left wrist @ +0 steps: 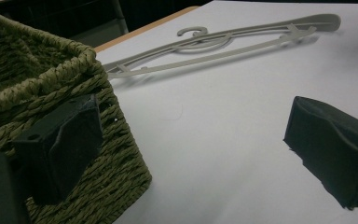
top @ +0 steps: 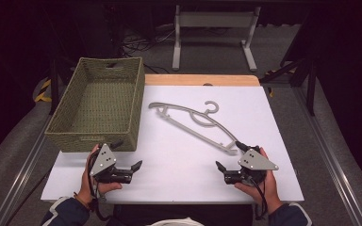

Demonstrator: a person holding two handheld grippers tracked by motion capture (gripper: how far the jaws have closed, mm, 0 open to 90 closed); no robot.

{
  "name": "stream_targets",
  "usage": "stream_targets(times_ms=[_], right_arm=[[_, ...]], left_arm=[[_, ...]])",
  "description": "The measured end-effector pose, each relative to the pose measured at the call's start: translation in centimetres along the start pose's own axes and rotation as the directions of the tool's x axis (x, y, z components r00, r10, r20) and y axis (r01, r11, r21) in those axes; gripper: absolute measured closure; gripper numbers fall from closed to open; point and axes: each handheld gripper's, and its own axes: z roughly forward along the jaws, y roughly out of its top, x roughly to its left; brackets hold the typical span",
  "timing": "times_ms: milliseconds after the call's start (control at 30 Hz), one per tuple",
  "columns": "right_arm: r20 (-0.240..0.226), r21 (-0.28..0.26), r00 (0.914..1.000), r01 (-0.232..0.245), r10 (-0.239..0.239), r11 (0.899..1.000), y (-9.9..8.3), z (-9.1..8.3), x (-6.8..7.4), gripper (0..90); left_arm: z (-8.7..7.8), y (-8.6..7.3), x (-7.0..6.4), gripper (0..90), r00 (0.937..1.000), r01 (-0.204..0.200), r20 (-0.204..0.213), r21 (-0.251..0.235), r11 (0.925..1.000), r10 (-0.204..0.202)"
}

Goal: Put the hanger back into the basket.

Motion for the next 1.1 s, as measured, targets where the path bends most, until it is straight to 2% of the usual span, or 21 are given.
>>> stream_targets(times_ms=[133,233,267,333,500,633,700,800,833,900,933,967,1033,1067,1100], right_arm=[[0.0,0.0,0.9999,-0.011,0.011,1.0,0.0,-0.1,-0.3,8.5],[-0.003,0.001,0.9995,-0.031,0.031,1.0,0.1,-0.2,-0.6,8.8],[-0.006,0.002,0.9993,-0.036,0.036,0.999,0.1,-0.2,-0.6,8.3],[-0.021,0.015,0.9991,-0.036,0.037,0.999,0.2,-0.1,-0.9,6.3],[-0.02,0.026,0.9995,-0.025,0.025,0.999,0.4,0.0,-1.1,5.6],[-0.014,0.023,0.9996,-0.024,0.024,0.999,0.6,0.2,-1.1,5.6],[-0.026,0.029,0.9989,-0.039,0.04,0.999,0.7,0.1,-1.5,7.0],[-0.019,0.039,0.9981,-0.058,0.059,0.998,0.9,0.1,-2.3,9.7],[-0.013,0.064,0.9963,-0.085,0.086,0.994,1.3,0.4,-3.5,15.5],[-0.016,0.082,0.9955,-0.092,0.093,0.992,1.5,0.6,-4.0,16.8],[-0.021,0.1,0.9936,-0.109,0.111,0.989,1.7,1.0,-4.6,19.0],[-0.016,0.142,0.9919,-0.123,0.126,0.982,2.0,1.6,-5.2,23.4],[-0.02,0.226,0.9909,-0.125,0.133,0.966,2.4,3.1,-6.3,25.2],[-0.024,0.258,0.9896,-0.131,0.142,0.957,2.5,3.9,-6.8,28.4],[-0.049,0.306,0.9854,-0.14,0.163,0.942,2.7,4.8,-7.4,32.6]], left_arm=[[0.0,0.0,0.0,5.1,0.9999,-0.013,0.001,0.011,0.9999,0.013],[0.0,-0.2,0.0,5.2,1.0,0.002,0.009,0.007,1.0,-0.002],[-0.1,-0.2,0.1,5.1,0.9999,-0.006,0.01,0.016,0.9998,0.006],[-0.1,-0.2,0.1,5.0,0.9999,-0.005,0.012,0.016,0.9999,0.004],[-0.2,-0.3,0.1,4.7,0.9999,-0.011,0.012,0.016,0.9998,0.01],[-0.3,-0.4,0.3,4.6,0.9998,0.012,0.013,0.016,0.9998,-0.012],[-0.2,-0.5,0.3,4.6,0.9996,0.021,0.018,0.021,0.9996,-0.021],[-0.3,-0.6,0.4,4.7,0.9995,0.023,0.022,0.023,0.9995,-0.024],[-0.3,-0.6,0.5,4.8,0.9995,0.021,0.023,0.027,0.9994,-0.021],[-0.4,-0.7,0.5,4.8,0.9995,0.019,0.024,0.031,0.9993,-0.02],[-0.4,-0.8,0.5,4.9,0.9991,0.029,0.031,0.036,0.9989,-0.03],[-0.4,-0.8,0.5,5.0,0.9991,0.029,0.029,0.037,0.9989,-0.03],[-0.4,-0.8,0.5,5.2,0.9992,0.028,0.027,0.036,0.9989,-0.029],[-0.4,-0.7,0.6,5.3,0.9994,0.022,0.025,0.036,0.9991,-0.023],[-0.4,-0.7,0.5,5.4,0.9994,0.021,0.027,0.038,0.999,-0.022]])
